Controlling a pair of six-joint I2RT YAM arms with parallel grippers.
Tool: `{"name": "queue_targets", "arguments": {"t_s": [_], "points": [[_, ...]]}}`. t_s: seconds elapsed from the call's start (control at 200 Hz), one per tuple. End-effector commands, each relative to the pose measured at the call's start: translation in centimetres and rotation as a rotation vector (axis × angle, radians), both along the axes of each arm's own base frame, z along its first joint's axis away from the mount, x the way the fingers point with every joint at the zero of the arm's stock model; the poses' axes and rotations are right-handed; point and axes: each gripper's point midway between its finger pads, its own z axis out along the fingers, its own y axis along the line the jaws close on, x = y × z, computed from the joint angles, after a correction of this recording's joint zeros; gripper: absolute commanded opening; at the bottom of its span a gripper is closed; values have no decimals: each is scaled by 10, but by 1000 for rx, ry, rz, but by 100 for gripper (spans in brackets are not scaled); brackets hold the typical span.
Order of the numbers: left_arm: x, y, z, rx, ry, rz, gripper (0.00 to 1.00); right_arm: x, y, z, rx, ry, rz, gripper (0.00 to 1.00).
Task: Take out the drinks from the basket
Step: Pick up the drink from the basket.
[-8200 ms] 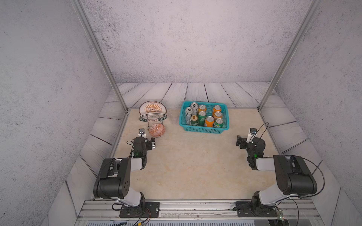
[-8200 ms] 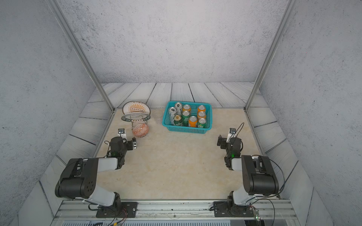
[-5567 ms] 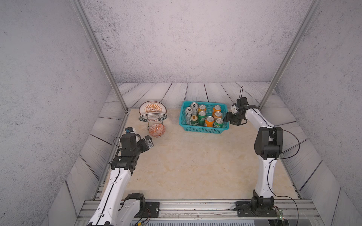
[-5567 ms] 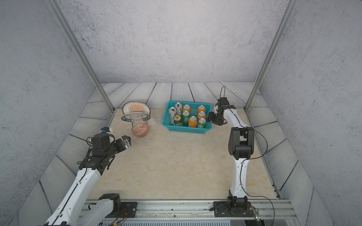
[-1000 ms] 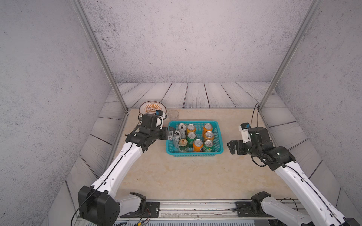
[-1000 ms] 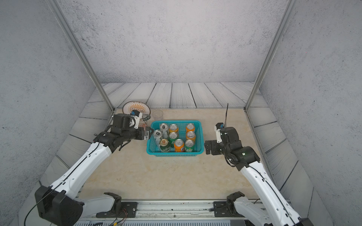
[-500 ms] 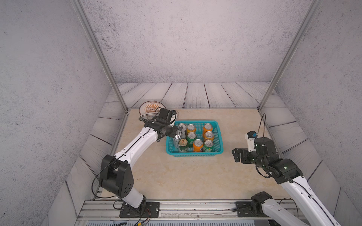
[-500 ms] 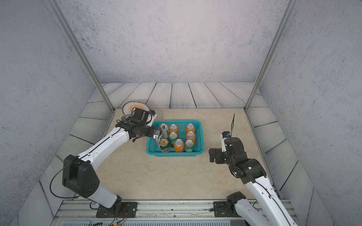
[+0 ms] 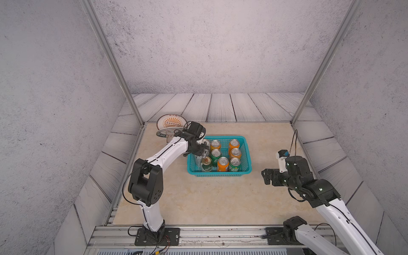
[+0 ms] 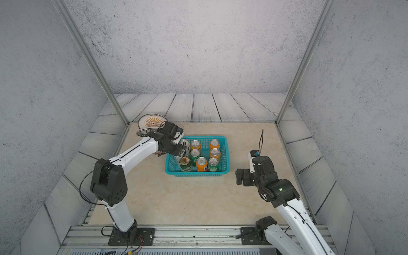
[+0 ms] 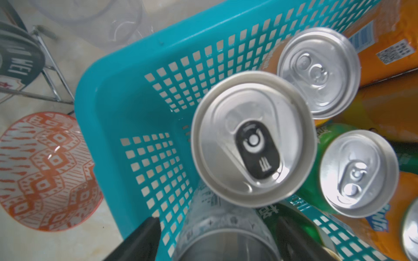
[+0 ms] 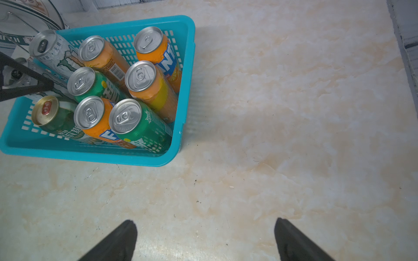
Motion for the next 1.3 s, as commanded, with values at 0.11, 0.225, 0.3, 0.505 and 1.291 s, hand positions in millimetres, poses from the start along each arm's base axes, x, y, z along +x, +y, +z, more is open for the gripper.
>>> {"name": "queue_targets", "arguments": {"t_s": [0.11,0.225,0.3,0.505,1.291], "points": [[-2,-3,-8,23,63,-8,74,-3,-3,-4,-13,12,-11,99],[-6,-4,-13,17,89,-9,74,-3,-4,-5,-16,14,-12,99],[-7,-4,-13,16,96,-9,73,-4,-3,-5,-15,14,-11,99],[-12,-2,-2,11,86,-10,64,-4,-4,-7,-14,14,-12,99],[-49,21,145,-119,-215,-2,55,-6,-11,0,-44,-11,-22,99]]}}
